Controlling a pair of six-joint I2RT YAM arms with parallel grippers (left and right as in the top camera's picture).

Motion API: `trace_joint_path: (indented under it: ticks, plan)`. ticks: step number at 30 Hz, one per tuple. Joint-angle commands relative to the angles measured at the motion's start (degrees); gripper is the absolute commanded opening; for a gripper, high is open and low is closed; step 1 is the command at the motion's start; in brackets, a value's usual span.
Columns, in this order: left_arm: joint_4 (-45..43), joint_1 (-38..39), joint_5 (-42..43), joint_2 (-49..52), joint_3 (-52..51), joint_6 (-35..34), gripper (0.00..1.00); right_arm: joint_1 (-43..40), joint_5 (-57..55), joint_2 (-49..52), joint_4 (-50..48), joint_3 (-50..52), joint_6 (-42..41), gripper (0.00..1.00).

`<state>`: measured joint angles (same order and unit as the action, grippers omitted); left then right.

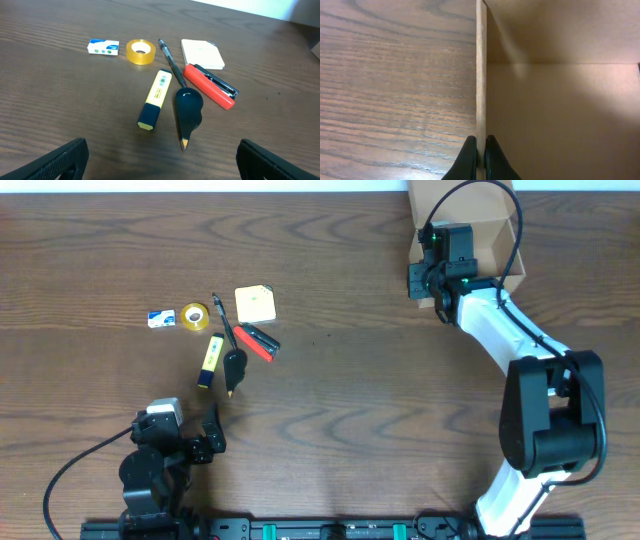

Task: Pack container
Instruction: 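Reach the right gripper up to the cardboard box's right wall and grip it, then drag the gripped box with the right gripper toward the table center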

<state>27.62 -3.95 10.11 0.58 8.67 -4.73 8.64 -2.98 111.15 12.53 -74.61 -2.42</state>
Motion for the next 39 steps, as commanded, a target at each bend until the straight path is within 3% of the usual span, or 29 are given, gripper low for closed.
trace_joint_path:
  ticks: [1, 12, 17, 25, 39]
  plan:
    - [0.0, 0.2, 0.0, -0.4, -0.9, -0.6, 0.95, 0.6, 3.9, 0.6, 0.4, -0.9, -1.7, 0.01]
    - [0.0, 0.2, 0.0, -0.4, -0.9, -0.6, 0.95, 12.0, 3.6, -5.5, 13.0, -3.8, -17.9, 0.01]
    - [0.0, 0.2, 0.0, -0.4, -0.9, -0.6, 0.95, 21.8, -1.4, -6.6, 20.1, -6.5, -28.0, 0.02]
    - [0.0, 0.2, 0.0, -0.4, -0.9, -0.6, 0.95, 34.5, -13.5, -6.5, 20.2, -6.6, -42.4, 0.02]
    - [0.0, 0.2, 0.0, -0.4, -0.9, -0.6, 0.95, 36.8, -13.3, -4.2, 15.5, -6.6, -43.6, 0.01]
